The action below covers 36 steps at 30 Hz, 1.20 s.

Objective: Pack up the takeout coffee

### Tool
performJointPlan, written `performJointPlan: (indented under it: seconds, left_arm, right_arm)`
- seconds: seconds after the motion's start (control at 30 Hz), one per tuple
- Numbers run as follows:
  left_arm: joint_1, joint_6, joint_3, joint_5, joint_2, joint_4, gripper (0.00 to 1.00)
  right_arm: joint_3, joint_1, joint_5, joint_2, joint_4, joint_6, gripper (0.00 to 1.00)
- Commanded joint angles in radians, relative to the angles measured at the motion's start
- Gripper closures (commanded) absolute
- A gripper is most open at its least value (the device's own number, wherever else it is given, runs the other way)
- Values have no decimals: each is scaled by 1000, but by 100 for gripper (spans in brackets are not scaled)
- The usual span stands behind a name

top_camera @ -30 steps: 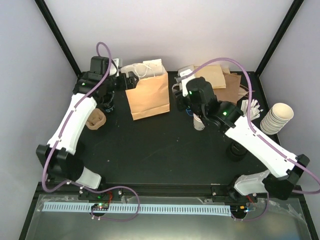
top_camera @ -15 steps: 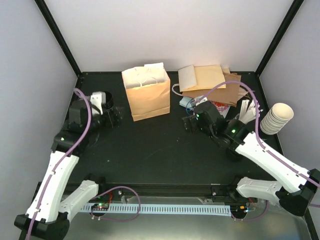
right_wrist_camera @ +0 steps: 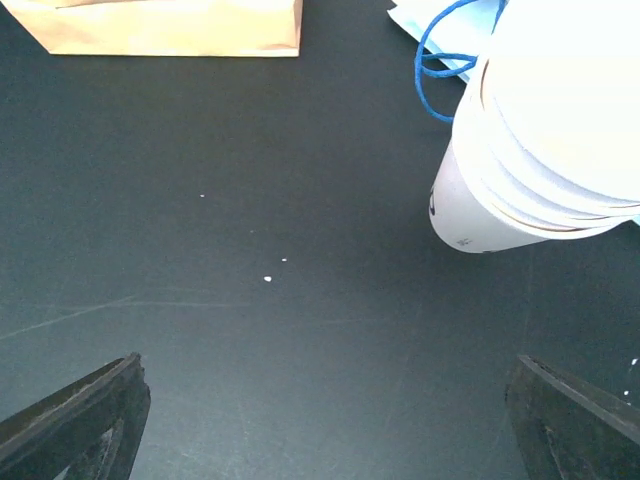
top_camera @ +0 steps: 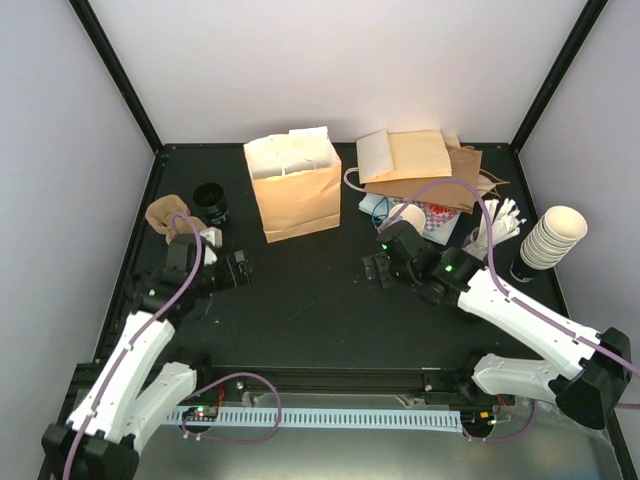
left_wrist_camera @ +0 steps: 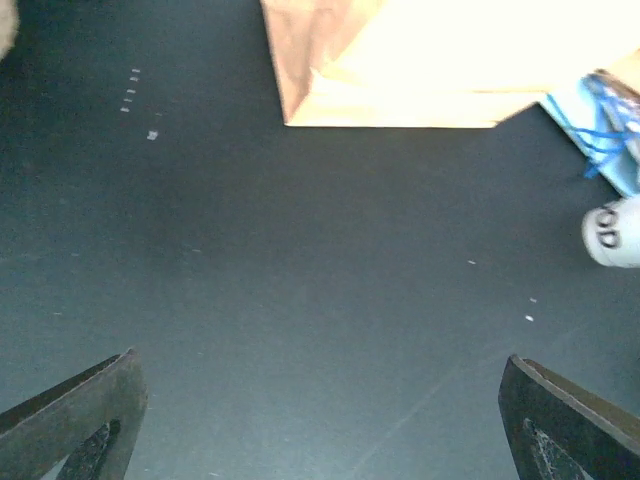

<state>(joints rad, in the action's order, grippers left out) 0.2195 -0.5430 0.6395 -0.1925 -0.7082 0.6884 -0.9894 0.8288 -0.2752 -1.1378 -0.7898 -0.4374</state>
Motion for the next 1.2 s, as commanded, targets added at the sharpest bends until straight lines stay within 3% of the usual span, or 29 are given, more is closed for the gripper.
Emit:
performJointPlan:
  seconds: [0.0, 0.27, 0.47, 0.6, 0.97, 1.17]
  left_arm:
    - [-14, 33, 169, 120, -148, 48, 1]
    - [-134, 154, 400, 89, -442, 53, 1]
    - [-153, 268, 642, 109, -646, 127, 1]
    - [-191, 312, 769, 123, -753, 170, 1]
    - [-278, 360, 895, 69, -908, 133, 1]
    - [-279, 426, 957, 187, -973, 143, 7]
  right_arm:
    - [-13, -2, 40, 33, -2, -29, 0]
    - [98, -3, 120, 151, 27, -41, 0]
    - [108, -2, 111, 161, 13, -21, 0]
    - [119, -3, 184, 160, 57, 28, 0]
    - [47, -3, 246, 118, 32, 129, 0]
    - [39, -3, 231, 140, 33, 135, 0]
